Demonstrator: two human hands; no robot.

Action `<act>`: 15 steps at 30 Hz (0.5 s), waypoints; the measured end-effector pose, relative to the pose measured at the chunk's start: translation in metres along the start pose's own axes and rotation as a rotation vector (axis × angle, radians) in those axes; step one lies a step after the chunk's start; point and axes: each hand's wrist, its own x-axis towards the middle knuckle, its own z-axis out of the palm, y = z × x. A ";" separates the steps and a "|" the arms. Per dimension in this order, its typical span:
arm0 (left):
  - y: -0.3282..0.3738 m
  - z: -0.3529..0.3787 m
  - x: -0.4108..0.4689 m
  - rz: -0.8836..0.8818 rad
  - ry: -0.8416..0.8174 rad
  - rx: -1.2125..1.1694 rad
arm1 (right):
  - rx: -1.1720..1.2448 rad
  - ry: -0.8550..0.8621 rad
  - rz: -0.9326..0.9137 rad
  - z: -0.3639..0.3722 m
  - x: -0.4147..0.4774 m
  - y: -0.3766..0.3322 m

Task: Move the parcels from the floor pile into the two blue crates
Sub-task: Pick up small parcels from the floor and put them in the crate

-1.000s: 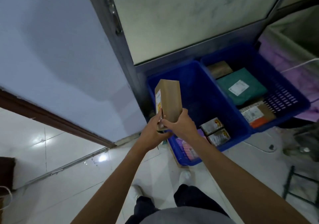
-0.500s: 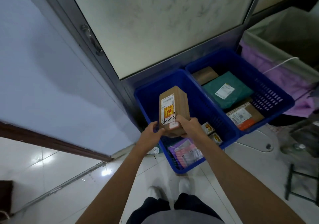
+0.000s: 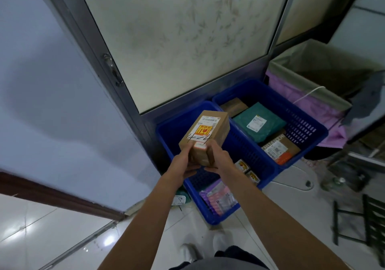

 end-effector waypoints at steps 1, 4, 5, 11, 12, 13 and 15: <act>0.000 -0.002 0.000 -0.005 -0.002 -0.025 | -0.004 0.014 -0.011 0.004 -0.002 0.002; -0.002 -0.012 0.002 -0.023 0.007 -0.100 | -0.051 0.017 -0.025 0.014 -0.003 0.010; -0.003 -0.014 0.004 -0.021 0.017 -0.132 | -0.080 0.002 -0.016 0.016 -0.002 0.013; 0.009 -0.032 0.014 0.035 0.128 -0.225 | -0.311 -0.091 -0.112 0.012 -0.001 0.000; 0.011 -0.034 0.018 0.036 0.129 -0.230 | -0.362 -0.075 -0.148 0.005 0.000 -0.006; 0.012 -0.036 0.022 0.033 0.128 -0.235 | -0.389 -0.049 -0.176 -0.004 0.004 -0.012; 0.013 -0.035 0.030 0.027 0.116 -0.234 | -0.386 -0.008 -0.214 -0.026 0.019 -0.025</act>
